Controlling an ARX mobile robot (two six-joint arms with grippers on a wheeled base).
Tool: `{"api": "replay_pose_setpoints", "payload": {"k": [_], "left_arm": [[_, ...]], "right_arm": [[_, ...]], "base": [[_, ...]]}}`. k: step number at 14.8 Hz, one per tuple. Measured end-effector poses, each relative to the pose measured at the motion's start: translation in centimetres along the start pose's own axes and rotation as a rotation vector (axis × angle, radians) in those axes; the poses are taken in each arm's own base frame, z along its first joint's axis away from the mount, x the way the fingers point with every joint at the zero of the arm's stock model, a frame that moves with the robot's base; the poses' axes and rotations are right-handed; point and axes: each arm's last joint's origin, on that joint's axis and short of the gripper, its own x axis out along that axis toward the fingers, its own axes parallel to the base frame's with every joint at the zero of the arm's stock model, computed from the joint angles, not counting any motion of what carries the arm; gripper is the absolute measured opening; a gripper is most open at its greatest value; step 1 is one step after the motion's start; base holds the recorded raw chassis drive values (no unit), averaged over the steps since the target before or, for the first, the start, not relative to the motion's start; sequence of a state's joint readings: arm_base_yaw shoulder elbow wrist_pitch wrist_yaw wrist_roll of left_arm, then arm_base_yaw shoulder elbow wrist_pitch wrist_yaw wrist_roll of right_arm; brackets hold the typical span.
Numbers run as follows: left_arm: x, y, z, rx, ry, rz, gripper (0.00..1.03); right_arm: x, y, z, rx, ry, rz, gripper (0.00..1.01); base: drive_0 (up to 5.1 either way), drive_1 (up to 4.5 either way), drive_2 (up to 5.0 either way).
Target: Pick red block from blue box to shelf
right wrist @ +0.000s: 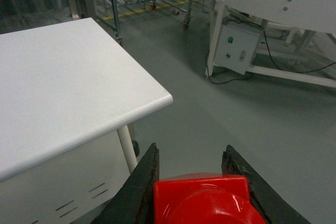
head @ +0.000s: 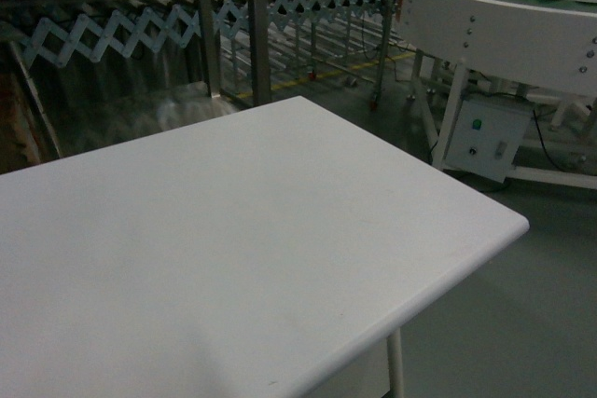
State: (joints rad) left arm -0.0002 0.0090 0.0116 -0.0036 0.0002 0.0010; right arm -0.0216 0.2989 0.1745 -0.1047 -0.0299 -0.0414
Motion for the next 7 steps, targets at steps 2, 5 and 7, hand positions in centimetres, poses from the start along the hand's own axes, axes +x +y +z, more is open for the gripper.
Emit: {"api": "replay_pose_setpoints", "payload": {"k": [2, 5, 7], "left_arm": [[0.00, 0.01, -0.04, 0.000, 0.004, 0.004, 0.98], [0.00, 0.00, -0.04, 0.000, 0.004, 0.002, 0.98], [0.00, 0.01, -0.01, 0.000, 0.001, 0.002, 0.98]], "right_arm": [[-0.01, 0.02, 0.02, 0.000, -0.002, 0.005, 0.29], [0.01, 0.02, 0.00, 0.000, -0.001, 0.005, 0.29], [0.00, 0.02, 0.01, 0.000, -0.002, 0.004, 0.29]], "base": [[2.4, -1.73, -6.2], [2.5, -1.49, -6.2], [2.7, -1.57, -5.9]]}}
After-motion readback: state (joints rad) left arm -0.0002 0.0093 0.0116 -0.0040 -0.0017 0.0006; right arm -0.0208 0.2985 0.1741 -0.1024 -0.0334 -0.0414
